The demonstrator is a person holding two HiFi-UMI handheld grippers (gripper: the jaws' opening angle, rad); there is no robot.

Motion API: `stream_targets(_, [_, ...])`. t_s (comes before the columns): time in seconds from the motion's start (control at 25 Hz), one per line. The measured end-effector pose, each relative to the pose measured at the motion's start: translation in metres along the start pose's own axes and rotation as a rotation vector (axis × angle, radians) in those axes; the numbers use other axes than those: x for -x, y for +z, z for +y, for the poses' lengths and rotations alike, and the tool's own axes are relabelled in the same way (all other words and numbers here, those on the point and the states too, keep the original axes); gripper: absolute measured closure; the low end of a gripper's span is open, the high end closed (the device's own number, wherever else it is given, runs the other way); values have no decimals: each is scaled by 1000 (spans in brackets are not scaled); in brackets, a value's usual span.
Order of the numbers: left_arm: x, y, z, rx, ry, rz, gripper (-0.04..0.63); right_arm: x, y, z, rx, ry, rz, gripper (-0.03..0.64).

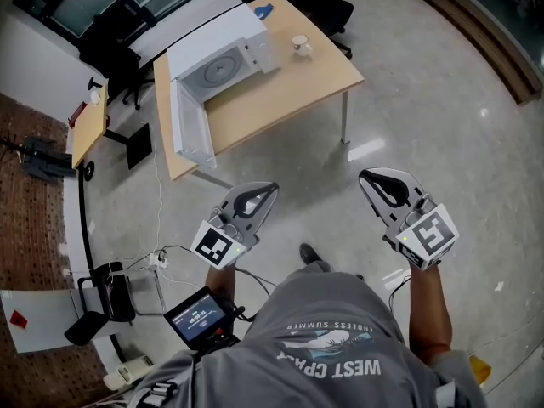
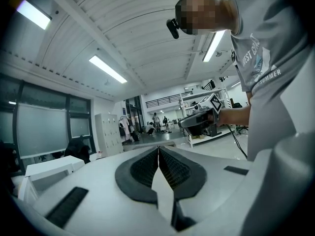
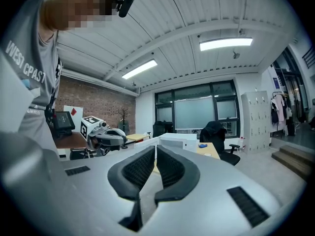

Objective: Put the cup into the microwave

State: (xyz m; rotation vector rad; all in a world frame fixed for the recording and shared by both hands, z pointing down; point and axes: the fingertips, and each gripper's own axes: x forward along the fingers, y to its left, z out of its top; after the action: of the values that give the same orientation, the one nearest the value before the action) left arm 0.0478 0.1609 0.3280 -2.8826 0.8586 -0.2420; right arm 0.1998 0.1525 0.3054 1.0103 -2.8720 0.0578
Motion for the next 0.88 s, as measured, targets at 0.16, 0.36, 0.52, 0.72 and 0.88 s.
stream_targets(0.16, [-7, -5, 0, 6, -4, 7, 572, 0, -7, -6, -11, 0, 4, 595])
stream_targets(0.36, [-10, -4, -5, 3, -13, 13, 572, 2, -9, -7, -17, -2, 11, 595])
stream_targets(0.52, [-9, -4, -3, 6, -13, 13, 572, -1, -8, -7, -22, -2, 11, 595])
stream_targets(0.72, [-3, -6, -4, 6, -14, 11, 572, -3, -11, -1, -19, 1, 14, 595])
stream_targets(0.88, [3, -11, 4, 4, -11, 18, 572, -12, -12, 3, -18, 2, 14, 595])
